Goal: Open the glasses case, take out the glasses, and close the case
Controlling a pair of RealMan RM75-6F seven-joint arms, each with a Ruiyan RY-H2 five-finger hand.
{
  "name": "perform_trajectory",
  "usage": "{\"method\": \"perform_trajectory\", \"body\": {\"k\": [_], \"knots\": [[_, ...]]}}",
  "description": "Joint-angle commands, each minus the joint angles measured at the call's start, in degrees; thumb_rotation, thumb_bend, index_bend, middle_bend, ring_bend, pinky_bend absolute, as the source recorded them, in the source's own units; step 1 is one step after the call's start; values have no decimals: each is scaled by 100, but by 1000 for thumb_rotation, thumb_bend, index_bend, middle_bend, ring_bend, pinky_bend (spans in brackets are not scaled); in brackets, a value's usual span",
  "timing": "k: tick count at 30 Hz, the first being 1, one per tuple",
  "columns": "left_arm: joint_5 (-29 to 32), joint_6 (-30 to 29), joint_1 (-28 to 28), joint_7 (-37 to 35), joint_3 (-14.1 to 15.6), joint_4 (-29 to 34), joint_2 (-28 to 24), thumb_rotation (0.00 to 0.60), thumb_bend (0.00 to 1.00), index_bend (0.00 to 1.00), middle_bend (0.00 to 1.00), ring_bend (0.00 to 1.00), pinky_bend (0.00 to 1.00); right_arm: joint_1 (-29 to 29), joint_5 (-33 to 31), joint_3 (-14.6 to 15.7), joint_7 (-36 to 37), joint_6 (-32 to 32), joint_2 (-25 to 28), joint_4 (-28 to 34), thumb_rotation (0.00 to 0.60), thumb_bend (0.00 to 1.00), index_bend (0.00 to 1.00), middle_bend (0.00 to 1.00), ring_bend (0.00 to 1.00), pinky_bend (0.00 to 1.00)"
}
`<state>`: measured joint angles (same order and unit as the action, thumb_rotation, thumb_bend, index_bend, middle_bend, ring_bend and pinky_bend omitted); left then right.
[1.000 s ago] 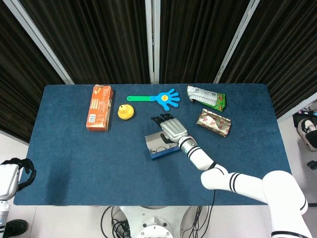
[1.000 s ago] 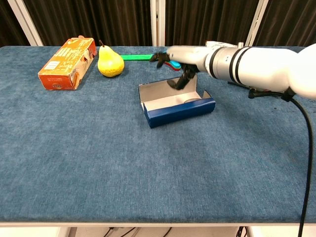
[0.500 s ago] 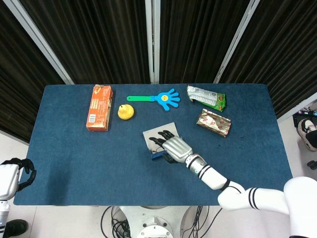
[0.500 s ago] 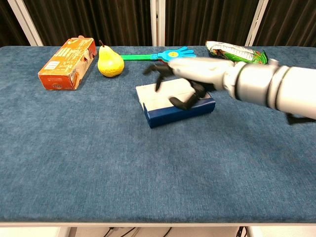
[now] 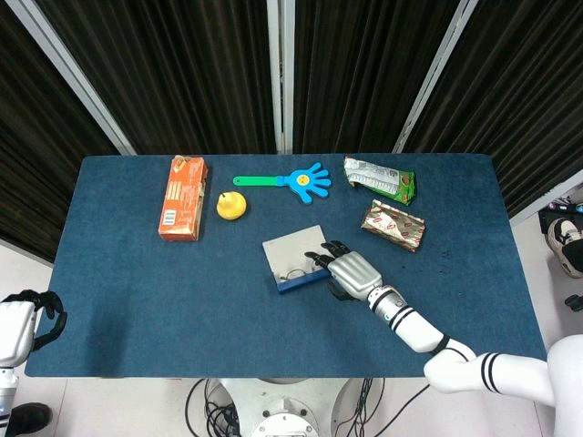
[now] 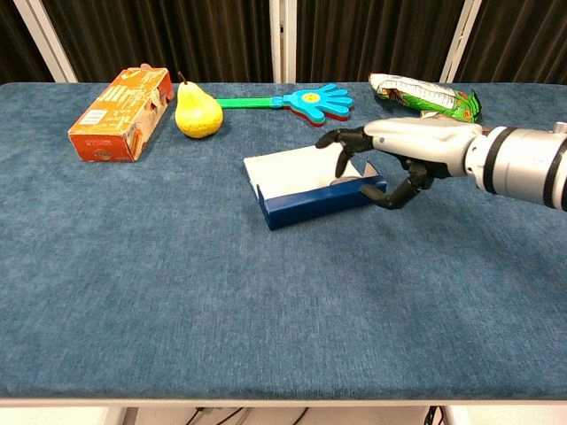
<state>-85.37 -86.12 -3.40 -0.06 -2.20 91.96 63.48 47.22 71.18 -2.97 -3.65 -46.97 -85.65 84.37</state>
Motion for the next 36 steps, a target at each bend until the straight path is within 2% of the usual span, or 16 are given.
{"method": "perform_trajectory", "body": {"k": [1,10,15,21,28,36], "knots": [[3,1,0,5,-1,2,1,600,380,608,629,458,514,-75,74,57,47,-11,80,67,600,526,84,250,0,0],[0,6,-4,0,0,0,0,600,380,608,629,457,514,-460,793,441,345,-328,534,657,600,527,84,259,0,0],[-12,19,-20,28,-1,-1,4,600,380,608,629,457,514,-381,1141,480,546,-182,483,814,600,527,84,259,0,0],[-3,25,-22,9,-3,-3,1,600,380,608,629,458,514,-52,1235,260,378,172,40,758,600,527,84,254,0,0],[-14,35,-27,-57,1,-21,-8,600,380,608,629,458,514,71,1232,-130,248,-44,-126,711,600,552,93,253,0,0],[-5,29,-26,-31,-1,-10,-6,600,379,608,628,458,514,680,766,-520,-31,665,-814,63,600,590,98,257,0,0]]}}
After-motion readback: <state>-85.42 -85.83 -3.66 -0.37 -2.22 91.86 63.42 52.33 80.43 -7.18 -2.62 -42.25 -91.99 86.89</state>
